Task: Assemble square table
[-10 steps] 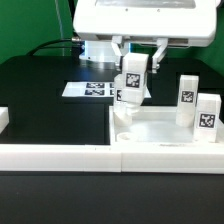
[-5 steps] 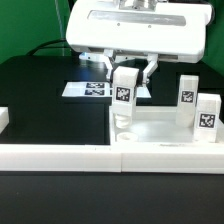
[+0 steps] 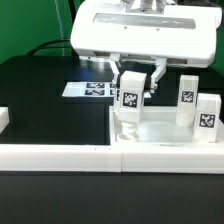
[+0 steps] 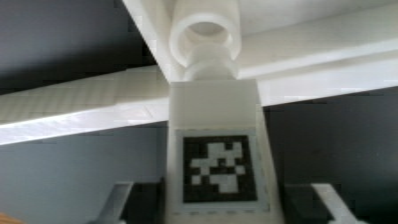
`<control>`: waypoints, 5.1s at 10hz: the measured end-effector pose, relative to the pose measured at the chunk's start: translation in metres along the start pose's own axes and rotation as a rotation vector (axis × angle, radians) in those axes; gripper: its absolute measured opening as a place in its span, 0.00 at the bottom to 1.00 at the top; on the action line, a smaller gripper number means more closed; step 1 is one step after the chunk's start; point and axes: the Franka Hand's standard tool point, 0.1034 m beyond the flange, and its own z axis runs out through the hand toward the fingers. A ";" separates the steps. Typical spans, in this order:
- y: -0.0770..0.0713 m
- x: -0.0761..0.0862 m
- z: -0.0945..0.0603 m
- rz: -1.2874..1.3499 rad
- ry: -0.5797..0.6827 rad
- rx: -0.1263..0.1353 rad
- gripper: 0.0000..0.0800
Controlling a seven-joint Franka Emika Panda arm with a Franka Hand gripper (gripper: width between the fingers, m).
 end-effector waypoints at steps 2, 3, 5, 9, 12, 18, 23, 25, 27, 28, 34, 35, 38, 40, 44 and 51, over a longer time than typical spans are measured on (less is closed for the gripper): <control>0.001 -0.004 0.003 0.000 -0.005 -0.004 0.36; 0.002 -0.005 0.003 -0.002 -0.007 -0.005 0.36; 0.002 -0.007 0.005 -0.006 -0.010 -0.008 0.36; 0.003 -0.017 0.013 -0.018 -0.008 -0.016 0.36; 0.004 -0.017 0.014 -0.013 0.005 -0.015 0.36; 0.004 -0.017 0.014 -0.018 0.005 -0.015 0.80; 0.004 -0.017 0.014 -0.019 0.005 -0.015 0.81; 0.024 -0.003 0.008 -0.106 -0.077 -0.023 0.81; 0.040 0.017 -0.008 -0.049 -0.142 0.026 0.81; 0.037 0.009 -0.008 -0.038 -0.245 0.037 0.81; 0.032 0.018 -0.011 -0.031 -0.609 0.032 0.81; 0.033 0.017 -0.011 -0.030 -0.610 0.031 0.81; 0.027 0.014 -0.004 0.032 -0.560 0.044 0.81; 0.014 0.012 -0.001 0.062 -0.546 0.043 0.81; 0.014 -0.001 0.013 0.059 -0.554 0.031 0.81; 0.011 -0.005 0.015 0.238 -0.560 -0.022 0.36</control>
Offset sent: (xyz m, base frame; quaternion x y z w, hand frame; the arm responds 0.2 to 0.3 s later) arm -0.0054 -0.0024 -0.0027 0.0008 0.0002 -0.0003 1.0000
